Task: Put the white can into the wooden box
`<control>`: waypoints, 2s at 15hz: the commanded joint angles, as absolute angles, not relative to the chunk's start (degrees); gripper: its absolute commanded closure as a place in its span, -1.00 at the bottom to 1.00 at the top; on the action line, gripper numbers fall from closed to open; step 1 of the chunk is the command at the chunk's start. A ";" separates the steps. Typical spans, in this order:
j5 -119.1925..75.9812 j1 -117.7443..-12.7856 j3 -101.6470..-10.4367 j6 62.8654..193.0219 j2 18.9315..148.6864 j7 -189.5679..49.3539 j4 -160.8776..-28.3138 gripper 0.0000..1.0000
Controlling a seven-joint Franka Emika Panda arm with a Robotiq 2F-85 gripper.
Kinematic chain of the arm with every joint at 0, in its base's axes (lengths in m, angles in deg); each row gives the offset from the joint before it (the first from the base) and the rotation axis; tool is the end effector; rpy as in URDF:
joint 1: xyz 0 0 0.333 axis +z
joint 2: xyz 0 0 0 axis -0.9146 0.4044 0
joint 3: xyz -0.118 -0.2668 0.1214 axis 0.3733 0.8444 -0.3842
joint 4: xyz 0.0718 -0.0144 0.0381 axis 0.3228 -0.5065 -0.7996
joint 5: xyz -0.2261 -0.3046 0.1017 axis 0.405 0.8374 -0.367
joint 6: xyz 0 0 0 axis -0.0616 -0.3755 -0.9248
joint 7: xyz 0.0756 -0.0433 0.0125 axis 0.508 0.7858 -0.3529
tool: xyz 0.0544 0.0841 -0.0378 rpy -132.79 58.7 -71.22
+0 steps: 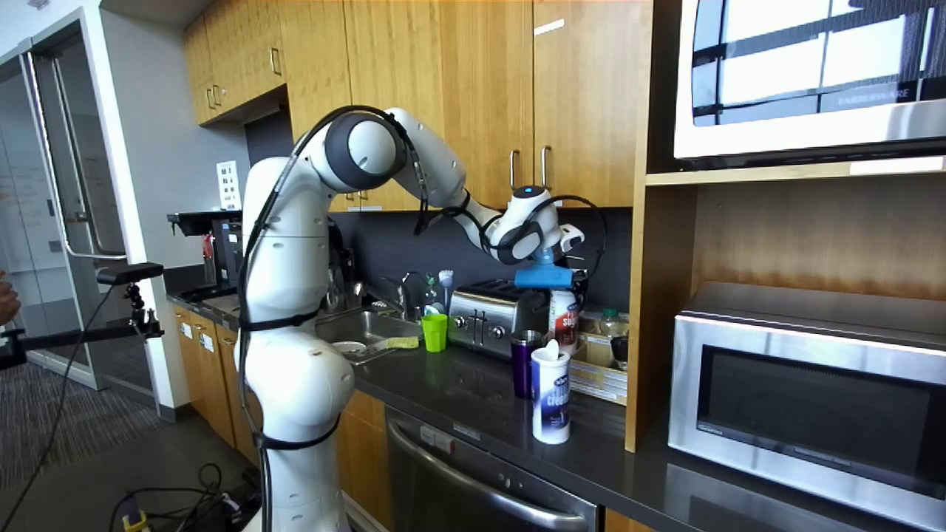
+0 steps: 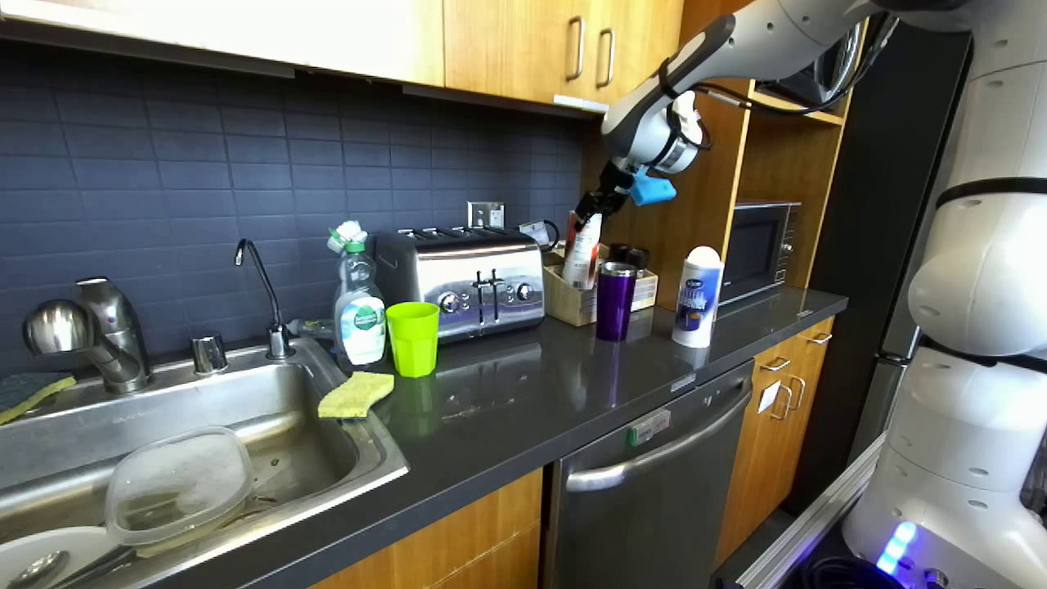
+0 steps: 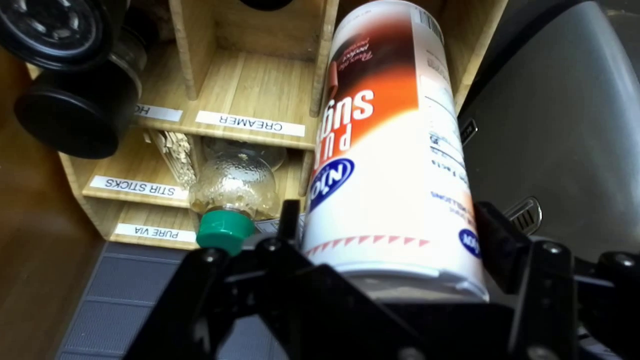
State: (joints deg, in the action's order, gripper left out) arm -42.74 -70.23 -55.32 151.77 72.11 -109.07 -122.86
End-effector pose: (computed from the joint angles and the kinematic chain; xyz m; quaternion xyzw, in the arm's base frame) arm 0.5908 -0.1035 0.4422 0.9509 0.0895 0.2957 0.0153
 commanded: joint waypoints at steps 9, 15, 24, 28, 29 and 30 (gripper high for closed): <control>-44.16 -70.53 -55.61 154.32 72.68 -112.12 -123.42 -0.19; -43.89 -70.44 -55.75 156.98 73.35 -111.77 -124.34 -0.19; -42.77 -70.29 -55.85 160.85 74.37 -111.44 -126.17 -0.19; -42.36 -70.16 -55.82 162.19 74.70 -111.35 -127.08 -0.19; -42.25 -70.08 -55.80 162.47 74.74 -111.35 -127.33 -0.19; -42.06 -70.01 -55.77 162.77 74.82 -111.35 -127.52 -0.19</control>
